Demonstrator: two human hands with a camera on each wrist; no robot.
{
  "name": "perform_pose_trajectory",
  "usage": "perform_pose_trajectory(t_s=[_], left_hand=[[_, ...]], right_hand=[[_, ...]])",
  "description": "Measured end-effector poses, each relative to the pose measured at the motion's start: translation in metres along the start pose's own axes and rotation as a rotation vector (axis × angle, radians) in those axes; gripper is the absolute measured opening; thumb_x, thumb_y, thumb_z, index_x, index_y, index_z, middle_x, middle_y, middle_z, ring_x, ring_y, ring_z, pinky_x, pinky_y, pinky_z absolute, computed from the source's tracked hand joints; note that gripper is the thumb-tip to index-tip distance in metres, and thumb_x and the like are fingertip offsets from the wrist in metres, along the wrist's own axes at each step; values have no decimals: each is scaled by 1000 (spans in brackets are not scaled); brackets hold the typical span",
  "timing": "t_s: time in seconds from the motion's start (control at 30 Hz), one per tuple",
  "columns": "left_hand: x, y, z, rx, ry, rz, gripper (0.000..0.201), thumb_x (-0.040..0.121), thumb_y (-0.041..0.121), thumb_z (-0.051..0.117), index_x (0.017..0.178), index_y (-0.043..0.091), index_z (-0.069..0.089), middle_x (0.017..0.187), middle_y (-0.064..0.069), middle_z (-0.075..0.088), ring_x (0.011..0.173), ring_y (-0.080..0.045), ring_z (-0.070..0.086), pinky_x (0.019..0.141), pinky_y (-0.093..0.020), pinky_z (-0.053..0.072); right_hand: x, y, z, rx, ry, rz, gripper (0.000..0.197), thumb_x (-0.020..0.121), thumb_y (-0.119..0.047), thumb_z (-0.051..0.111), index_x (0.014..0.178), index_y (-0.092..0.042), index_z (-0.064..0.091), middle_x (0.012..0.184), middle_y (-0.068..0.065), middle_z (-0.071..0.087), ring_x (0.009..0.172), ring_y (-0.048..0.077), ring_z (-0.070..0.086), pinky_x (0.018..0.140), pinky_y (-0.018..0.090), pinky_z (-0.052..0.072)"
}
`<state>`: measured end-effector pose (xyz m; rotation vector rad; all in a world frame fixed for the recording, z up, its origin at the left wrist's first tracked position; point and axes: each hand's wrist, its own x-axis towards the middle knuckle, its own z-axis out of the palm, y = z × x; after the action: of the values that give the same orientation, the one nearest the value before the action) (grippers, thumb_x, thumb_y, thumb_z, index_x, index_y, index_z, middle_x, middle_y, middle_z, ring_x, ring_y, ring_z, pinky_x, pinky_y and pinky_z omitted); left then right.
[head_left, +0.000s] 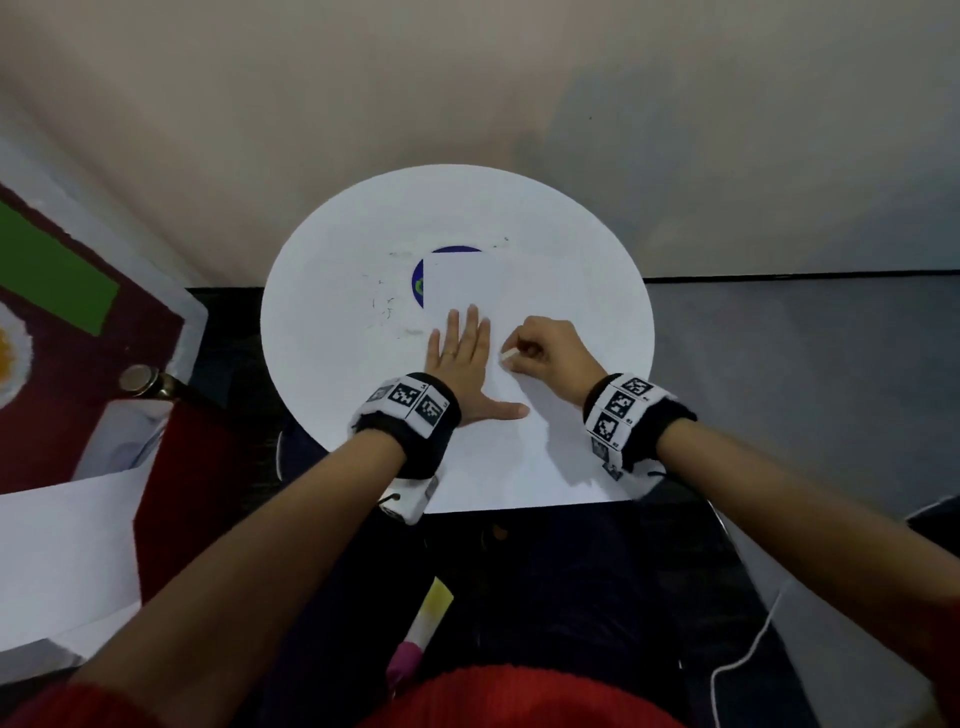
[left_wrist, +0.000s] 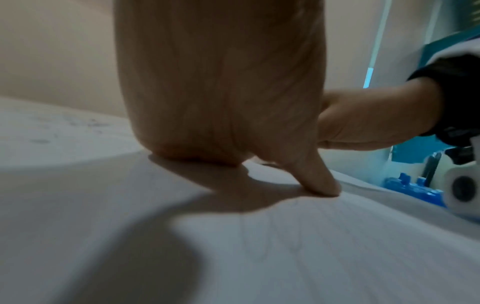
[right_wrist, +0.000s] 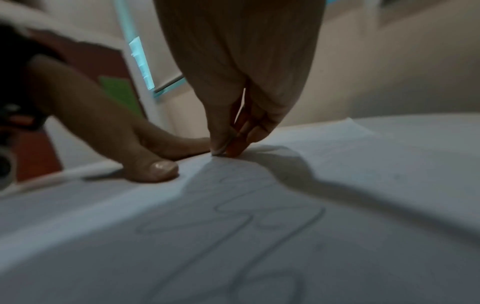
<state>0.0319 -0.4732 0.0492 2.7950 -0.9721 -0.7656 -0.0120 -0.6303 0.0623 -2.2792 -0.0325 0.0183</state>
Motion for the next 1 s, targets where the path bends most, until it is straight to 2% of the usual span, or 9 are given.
perform_pose_trajectory(t_s=[0.13, 0.2, 0.33, 0.43, 0.57, 0.67, 0.8, 0.93, 1.0], left_hand=[[4, 0, 5, -24, 32, 1, 133, 68, 84, 51, 148, 7, -23, 153, -9, -33, 141, -27, -31, 113, -44, -17], [3, -1, 8, -27, 55, 8, 134, 67, 84, 51, 149, 7, -21, 155, -8, -31, 142, -27, -29, 114, -44, -16], [4, 0, 8, -18, 55, 10, 133, 66, 85, 50, 150, 8, -20, 155, -6, -31, 142, -26, -29, 114, -45, -15], [4, -1, 9, -19, 57, 2, 136, 63, 88, 49, 150, 9, -20, 155, -5, -31, 142, -26, -29, 115, -46, -14], [5, 0, 10, -16, 71, 2, 135, 62, 89, 48, 151, 13, -20, 155, -4, -31, 142, -26, -29, 116, -47, -13], [5, 3, 7, 14, 31, -13, 135, 60, 91, 46, 149, 16, -24, 153, -4, -35, 141, -27, -32, 115, -48, -14], [5, 3, 3, 12, 13, -29, 136, 60, 91, 47, 148, 17, -25, 152, -3, -36, 140, -26, -33, 115, -47, -15], [6, 3, 4, 13, 17, -20, 136, 59, 91, 48, 150, 19, -23, 153, -4, -36, 140, -27, -33, 114, -48, -15], [5, 4, 4, 23, 15, -14, 134, 60, 91, 47, 150, 21, -22, 153, -5, -36, 140, -28, -33, 113, -48, -15]], right_hand=[[-15, 1, 0, -174, -114, -54, 4, 81, -4, 65, 84, -3, 68, 76, 6, 54, 67, 16, 50, 63, 23, 39], [-20, 2, -1, -179, -158, -55, 4, 81, -6, 66, 83, -3, 67, 77, 2, 53, 68, 15, 49, 63, 23, 39], [10, -4, -2, -174, -86, -22, 8, 80, -10, 67, 84, -2, 67, 79, 2, 54, 73, 14, 51, 67, 26, 41], [10, -3, 5, -208, -61, -25, 6, 81, -7, 64, 84, -2, 66, 78, 0, 50, 73, 16, 51, 65, 26, 37], [-20, -1, 6, -223, -149, -71, 1, 82, -5, 61, 81, -5, 62, 74, -6, 46, 64, 12, 47, 59, 21, 37], [0, -8, -1, -234, -162, -43, 6, 83, -9, 62, 81, -4, 63, 72, -10, 43, 62, 1, 42, 60, 18, 34], [15, -6, 0, -239, -94, 9, 11, 84, -12, 62, 83, -2, 64, 78, 5, 52, 70, 18, 50, 65, 33, 42], [-19, -2, -1, -223, -197, -55, 5, 84, -10, 63, 82, -6, 64, 75, -1, 50, 66, 14, 47, 62, 26, 39], [-12, -3, -6, -235, -222, -68, 4, 82, -11, 64, 80, -7, 65, 73, -5, 47, 64, 11, 45, 62, 25, 38]])
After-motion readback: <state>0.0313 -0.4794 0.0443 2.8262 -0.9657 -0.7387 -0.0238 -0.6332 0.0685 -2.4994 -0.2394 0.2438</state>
